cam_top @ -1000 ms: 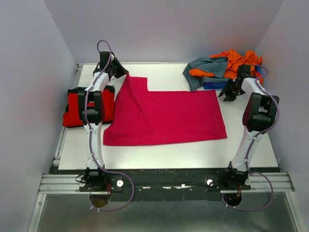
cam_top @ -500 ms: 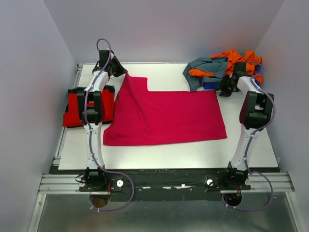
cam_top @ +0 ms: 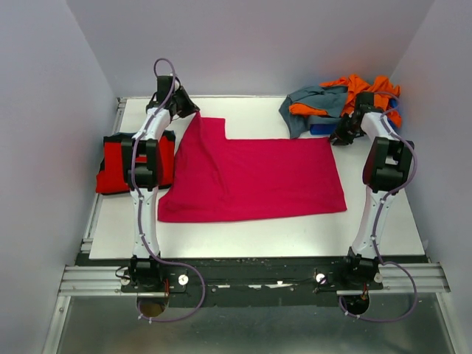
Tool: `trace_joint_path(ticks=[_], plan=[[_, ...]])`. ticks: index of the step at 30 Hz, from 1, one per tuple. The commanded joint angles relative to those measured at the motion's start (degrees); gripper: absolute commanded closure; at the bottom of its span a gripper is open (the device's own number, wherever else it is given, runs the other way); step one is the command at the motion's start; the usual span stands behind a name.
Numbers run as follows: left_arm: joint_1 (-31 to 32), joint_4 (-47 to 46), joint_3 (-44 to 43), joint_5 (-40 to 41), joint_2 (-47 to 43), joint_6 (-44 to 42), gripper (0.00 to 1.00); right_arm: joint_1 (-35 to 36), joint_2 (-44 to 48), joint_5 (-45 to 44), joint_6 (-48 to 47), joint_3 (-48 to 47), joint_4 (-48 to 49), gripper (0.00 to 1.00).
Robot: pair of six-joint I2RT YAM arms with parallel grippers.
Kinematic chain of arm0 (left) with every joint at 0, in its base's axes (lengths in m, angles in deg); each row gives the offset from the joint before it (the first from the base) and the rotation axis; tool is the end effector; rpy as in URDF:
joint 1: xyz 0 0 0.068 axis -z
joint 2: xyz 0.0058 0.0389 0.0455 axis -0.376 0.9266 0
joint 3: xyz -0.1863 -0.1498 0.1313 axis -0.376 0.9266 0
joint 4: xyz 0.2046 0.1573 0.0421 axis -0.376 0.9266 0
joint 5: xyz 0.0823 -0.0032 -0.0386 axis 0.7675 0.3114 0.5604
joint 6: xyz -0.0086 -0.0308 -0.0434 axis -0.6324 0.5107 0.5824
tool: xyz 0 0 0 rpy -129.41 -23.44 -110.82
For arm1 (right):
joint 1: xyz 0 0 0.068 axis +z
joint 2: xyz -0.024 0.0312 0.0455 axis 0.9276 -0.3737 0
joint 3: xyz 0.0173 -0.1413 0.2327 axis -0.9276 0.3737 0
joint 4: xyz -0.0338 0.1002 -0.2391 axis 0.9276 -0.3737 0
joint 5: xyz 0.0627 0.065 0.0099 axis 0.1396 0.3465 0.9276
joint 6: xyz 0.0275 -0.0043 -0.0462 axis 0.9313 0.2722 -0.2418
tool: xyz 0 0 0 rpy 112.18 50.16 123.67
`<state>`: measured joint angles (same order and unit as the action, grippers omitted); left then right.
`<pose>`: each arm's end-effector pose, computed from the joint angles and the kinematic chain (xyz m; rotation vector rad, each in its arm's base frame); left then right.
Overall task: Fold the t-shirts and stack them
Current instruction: Grap the side of the flattened tshirt furthest away from the robot with both arms
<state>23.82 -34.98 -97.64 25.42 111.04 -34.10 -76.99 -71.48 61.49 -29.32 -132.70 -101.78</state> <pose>0.5646 -0.0292 0.2028 -0.5116 2.1760 -0.7730 0.4946 -0.0703 0.1643 0.7249 2.5734 0.3679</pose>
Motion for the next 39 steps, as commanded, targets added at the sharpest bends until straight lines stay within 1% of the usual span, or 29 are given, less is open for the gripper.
trace_joint_path(ticks=[1, 6, 10, 17, 25, 26, 27, 29, 30, 32, 35, 39], plan=[[0.28, 0.96, -1.92, 1.27, -0.87, -0.9, 1.0, 0.67, -1.86, 2.05, -1.17, 0.62, -2.17, 0.62], [0.28, 0.87, -2.0, 1.44, -0.52, -1.08, 1.0, 1.54, -3.88, 2.14, -2.58, -2.8, -4.62, 0.64], [0.28, 1.39, -2.62, 1.53, -0.17, -1.17, 1.0, 2.34, -5.11, 2.4, -2.32, -5.26, -5.77, 0.63], [0.37, 1.92, -2.97, 1.97, -0.52, -1.78, 1.0, 2.42, -7.3, 1.79, -1.88, -9.48, -7.79, 0.62], [0.37, 2.1, -3.32, 2.15, 0.01, -1.96, 1.0, 2.34, -10.91, 1.17, -2.14, -16.51, -12.01, 0.63], [0.46, 2.27, -3.32, 2.23, -0.08, -2.05, 1.0, 2.34, -11.17, 1.17, -2.23, -16.96, -12.45, 0.66], [0.46, 2.28, -3.41, 2.23, 0.01, -2.05, 1.0, 2.42, -11.09, 1.17, -2.14, -16.79, -12.37, 0.72], [0.37, 2.28, -3.41, 2.23, 0.1, -2.13, 1.0, 2.34, -10.65, 1.43, -2.31, -16.0, -11.67, 0.82], [0.46, 2.28, -3.5, 2.32, 0.1, -2.13, 1.0, 2.25, -10.47, 1.7, -2.32, -15.64, -11.4, 0.84], [0.55, 2.45, -3.59, 2.32, 0.18, -2.22, 1.0, 2.34, -10.12, 1.7, -2.58, -15.12, -10.79, 0.99], [0.63, 2.01, -3.41, 2.23, 0.01, -2.57, 1.0, 2.34, -7.93, 1.09, -3.1, -12.49, -8.42, 0.99], [1.34, 1.4, -2.27, 2.85, -0.87, -3.45, 1.0, 2.25, -2.23, -0.23, -3.54, -4.85, -1.66, 0.99]])
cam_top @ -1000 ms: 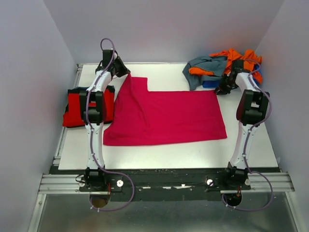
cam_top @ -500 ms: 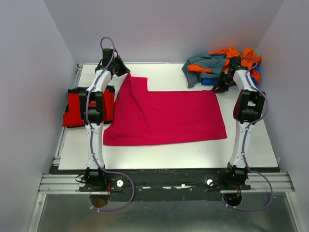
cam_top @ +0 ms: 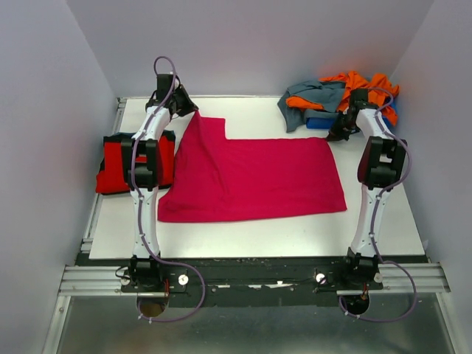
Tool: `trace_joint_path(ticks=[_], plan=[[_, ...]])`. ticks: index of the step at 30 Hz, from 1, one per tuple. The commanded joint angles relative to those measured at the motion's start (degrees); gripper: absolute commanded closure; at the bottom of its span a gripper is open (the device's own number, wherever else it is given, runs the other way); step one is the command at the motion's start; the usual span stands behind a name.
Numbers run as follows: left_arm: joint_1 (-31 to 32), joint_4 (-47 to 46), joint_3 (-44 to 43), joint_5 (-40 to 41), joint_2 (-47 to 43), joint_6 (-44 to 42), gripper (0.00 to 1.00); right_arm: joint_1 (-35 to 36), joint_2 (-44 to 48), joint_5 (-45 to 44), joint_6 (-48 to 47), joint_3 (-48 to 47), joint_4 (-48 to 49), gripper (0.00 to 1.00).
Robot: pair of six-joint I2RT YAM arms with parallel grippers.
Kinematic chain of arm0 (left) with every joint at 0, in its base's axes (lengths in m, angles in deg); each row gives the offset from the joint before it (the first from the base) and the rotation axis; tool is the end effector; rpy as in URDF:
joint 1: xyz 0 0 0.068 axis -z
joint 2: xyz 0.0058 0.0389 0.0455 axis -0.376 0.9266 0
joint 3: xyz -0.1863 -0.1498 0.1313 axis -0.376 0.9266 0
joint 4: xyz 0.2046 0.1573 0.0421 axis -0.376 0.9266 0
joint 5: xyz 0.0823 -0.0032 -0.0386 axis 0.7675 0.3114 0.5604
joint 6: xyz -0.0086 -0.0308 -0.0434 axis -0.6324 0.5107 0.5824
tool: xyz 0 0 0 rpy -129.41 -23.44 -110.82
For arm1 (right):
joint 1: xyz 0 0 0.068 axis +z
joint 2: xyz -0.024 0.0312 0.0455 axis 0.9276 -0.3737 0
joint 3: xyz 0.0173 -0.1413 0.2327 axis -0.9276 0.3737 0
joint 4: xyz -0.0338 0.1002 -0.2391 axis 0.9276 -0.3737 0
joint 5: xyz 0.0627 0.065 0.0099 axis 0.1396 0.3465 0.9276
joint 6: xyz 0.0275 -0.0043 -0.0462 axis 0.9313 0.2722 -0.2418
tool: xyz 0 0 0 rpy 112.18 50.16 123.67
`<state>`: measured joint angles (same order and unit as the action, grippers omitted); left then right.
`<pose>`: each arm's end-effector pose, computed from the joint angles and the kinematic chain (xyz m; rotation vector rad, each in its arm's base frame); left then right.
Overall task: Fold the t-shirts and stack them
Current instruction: Grap the side of the flattened tshirt furthest away from the robot with both arms
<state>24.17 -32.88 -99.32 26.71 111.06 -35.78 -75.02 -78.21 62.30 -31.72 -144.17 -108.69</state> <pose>0.5646 -0.0319 0.2092 -0.4886 2.1842 -0.7352 0.5170 -0.0552 0.1607 0.6361 2.6347 0.3823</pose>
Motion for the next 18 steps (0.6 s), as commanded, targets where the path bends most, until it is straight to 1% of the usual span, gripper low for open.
trace_joint_path(ticks=[1, 4, 7, 11, 18], plan=[[1.34, -0.7, -0.24, 2.0, -1.5, -2.21, 1.0, 0.37, 6.26, -1.91, -1.23, 8.3, 6.74, 0.99], [1.87, -1.32, 1.26, 2.53, -3.52, -3.7, 1.0, 0.37, 10.83, -3.15, -1.75, 13.57, 10.61, 0.99], [1.87, -0.53, 1.44, 2.53, -5.19, -5.02, 1.0, 0.37, 13.57, -3.59, -2.81, 15.96, 12.29, 0.99], [2.13, 0.96, 1.79, 3.05, -7.13, -6.69, 1.0, 0.37, 15.94, -4.38, -2.73, 16.14, 12.56, 0.99], [2.04, 2.64, 5.39, 5.78, -10.29, -9.59, 1.0, 0.37, 17.61, -7.45, -2.99, 15.52, 9.93, 0.99]])
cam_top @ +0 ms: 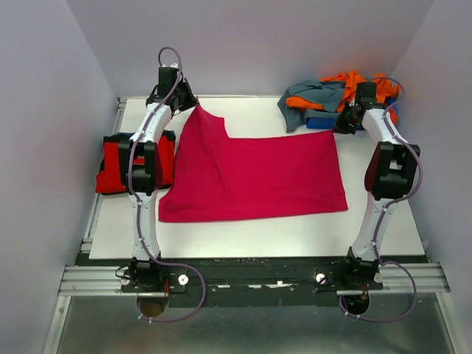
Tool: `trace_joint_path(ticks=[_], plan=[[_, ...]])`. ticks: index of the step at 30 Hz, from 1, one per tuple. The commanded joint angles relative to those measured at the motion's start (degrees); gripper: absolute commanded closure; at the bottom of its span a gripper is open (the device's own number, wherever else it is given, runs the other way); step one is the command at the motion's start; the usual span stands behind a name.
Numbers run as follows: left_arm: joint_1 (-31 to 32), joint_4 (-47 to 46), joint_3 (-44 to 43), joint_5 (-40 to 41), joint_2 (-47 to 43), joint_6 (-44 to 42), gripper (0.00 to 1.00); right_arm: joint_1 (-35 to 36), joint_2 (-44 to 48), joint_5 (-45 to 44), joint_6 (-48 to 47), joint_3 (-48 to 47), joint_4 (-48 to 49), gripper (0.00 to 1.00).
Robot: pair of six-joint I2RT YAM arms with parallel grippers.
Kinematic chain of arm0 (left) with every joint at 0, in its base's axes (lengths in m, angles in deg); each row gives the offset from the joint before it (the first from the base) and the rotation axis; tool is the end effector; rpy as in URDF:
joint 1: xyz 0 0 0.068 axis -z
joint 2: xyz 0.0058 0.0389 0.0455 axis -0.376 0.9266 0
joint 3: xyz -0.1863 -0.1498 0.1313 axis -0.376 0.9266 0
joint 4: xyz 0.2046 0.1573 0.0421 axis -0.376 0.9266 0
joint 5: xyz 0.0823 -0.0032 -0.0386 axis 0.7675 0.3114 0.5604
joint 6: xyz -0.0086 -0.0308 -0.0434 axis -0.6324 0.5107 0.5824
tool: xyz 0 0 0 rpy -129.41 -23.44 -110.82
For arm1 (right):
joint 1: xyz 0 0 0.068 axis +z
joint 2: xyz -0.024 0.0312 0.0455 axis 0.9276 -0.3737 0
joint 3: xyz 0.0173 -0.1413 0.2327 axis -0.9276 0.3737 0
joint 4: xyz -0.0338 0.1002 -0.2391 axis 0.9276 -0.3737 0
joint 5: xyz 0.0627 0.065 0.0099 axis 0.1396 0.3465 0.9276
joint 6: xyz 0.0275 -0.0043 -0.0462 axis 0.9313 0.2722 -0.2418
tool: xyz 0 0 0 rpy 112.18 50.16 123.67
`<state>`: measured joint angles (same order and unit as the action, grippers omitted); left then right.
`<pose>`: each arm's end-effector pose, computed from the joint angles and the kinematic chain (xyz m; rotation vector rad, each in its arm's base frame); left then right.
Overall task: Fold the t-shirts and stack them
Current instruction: Grap the side of the flattened tshirt furthest away from the robot with both arms
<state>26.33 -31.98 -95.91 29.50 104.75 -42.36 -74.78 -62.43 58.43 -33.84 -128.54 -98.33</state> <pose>0.5463 -0.0503 0.2463 -0.3351 2.1634 -0.6450 0.4809 -0.0512 0.2197 0.5421 2.4658 0.2929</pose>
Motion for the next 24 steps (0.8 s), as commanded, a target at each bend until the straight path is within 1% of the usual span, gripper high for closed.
trace_joint_path(ticks=[1, 4, 9, 14, 16, 19, 24], plan=[[-0.12, 1.83, 2.42, 3.16, -4.24, -3.27, 1.0, 0.13, 1.75, -4.2, -0.78, -0.11, -0.87, 0.99], [-0.12, 1.57, 4.17, 3.68, -4.94, -3.63, 1.0, 0.04, 1.66, -6.57, -0.69, -0.19, -1.58, 0.99], [-0.03, 1.65, 4.09, 4.82, -3.37, -4.77, 1.0, -0.66, -0.18, -6.84, -0.25, -2.91, -3.07, 0.99], [-0.12, 3.93, 0.23, 6.32, 0.67, -5.82, 1.0, -1.54, -1.68, -5.09, 0.28, -4.68, -3.69, 0.99], [-0.03, 5.17, -1.35, 8.68, 1.9, -6.09, 1.0, -1.54, -2.12, -5.09, 0.71, -4.76, -3.69, 0.99], [0.06, 6.13, -2.85, 9.84, 3.57, -6.44, 1.0, -1.72, -2.73, -4.47, 1.15, -5.03, -3.69, 0.99], [0.49, 11.4, -8.99, 11.24, 8.58, -5.39, 1.0, -1.8, -2.74, -3.06, 1.68, -3.19, -1.85, 0.99]])
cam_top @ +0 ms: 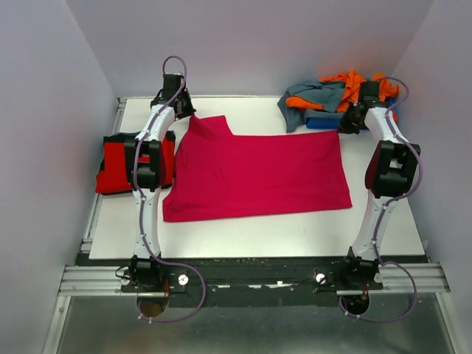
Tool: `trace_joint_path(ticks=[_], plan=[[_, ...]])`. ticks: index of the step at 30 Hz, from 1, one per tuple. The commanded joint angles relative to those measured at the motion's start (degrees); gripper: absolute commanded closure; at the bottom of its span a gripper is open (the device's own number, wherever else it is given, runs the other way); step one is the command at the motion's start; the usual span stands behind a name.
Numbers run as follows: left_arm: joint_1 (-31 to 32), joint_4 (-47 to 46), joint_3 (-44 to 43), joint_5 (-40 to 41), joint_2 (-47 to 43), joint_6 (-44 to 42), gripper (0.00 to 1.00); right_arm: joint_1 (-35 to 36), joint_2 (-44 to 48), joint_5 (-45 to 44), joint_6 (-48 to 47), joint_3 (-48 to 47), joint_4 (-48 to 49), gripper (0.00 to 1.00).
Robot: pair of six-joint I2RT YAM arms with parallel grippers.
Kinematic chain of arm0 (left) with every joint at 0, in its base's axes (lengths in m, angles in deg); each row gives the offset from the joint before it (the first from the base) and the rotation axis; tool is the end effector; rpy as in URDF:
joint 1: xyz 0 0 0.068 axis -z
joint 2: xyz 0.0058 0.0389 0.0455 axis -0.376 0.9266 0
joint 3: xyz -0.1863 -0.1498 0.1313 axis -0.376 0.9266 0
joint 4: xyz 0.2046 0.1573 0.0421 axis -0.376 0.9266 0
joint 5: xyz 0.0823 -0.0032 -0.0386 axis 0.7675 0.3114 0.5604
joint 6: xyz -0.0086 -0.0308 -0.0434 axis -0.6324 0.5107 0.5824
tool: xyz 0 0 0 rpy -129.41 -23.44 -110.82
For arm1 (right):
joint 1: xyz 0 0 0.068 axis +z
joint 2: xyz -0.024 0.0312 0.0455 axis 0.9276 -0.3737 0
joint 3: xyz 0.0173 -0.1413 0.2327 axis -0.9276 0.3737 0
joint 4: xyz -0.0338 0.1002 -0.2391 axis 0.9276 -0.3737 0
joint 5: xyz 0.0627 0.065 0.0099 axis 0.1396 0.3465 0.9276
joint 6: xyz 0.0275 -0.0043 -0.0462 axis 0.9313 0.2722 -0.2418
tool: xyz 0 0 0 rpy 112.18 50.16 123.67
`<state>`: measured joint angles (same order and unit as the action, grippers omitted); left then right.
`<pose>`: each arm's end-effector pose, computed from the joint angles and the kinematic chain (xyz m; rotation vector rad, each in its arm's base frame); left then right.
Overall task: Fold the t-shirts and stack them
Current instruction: Grap the side of the flattened tshirt furthest away from the robot with both arms
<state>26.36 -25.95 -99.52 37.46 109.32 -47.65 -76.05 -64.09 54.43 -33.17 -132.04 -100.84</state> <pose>0.5540 -0.0463 0.2154 -0.3442 2.2671 -0.4257 0.4853 -0.0651 0.2224 0.6146 2.4590 0.1999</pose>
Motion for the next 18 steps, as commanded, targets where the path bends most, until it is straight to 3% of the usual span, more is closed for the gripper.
trace_joint_path(ticks=[1, 8, 18], plan=[[0.56, 5.73, -5.92, 3.37, 4.54, 0.08, 1.0, -0.45, -1.07, 0.94, 1.0, 0.58, 0.93, 0.99], [0.82, 0.73, -4.7, -1.1, 4.55, -0.01, 1.0, -0.62, 0.33, 1.03, 1.36, 2.16, 2.51, 0.99], [3.63, -6.13, 7.5, 0.29, -5.11, -2.46, 1.0, -0.89, 2.09, 2.43, 1.97, 4.53, 2.07, 0.99]])
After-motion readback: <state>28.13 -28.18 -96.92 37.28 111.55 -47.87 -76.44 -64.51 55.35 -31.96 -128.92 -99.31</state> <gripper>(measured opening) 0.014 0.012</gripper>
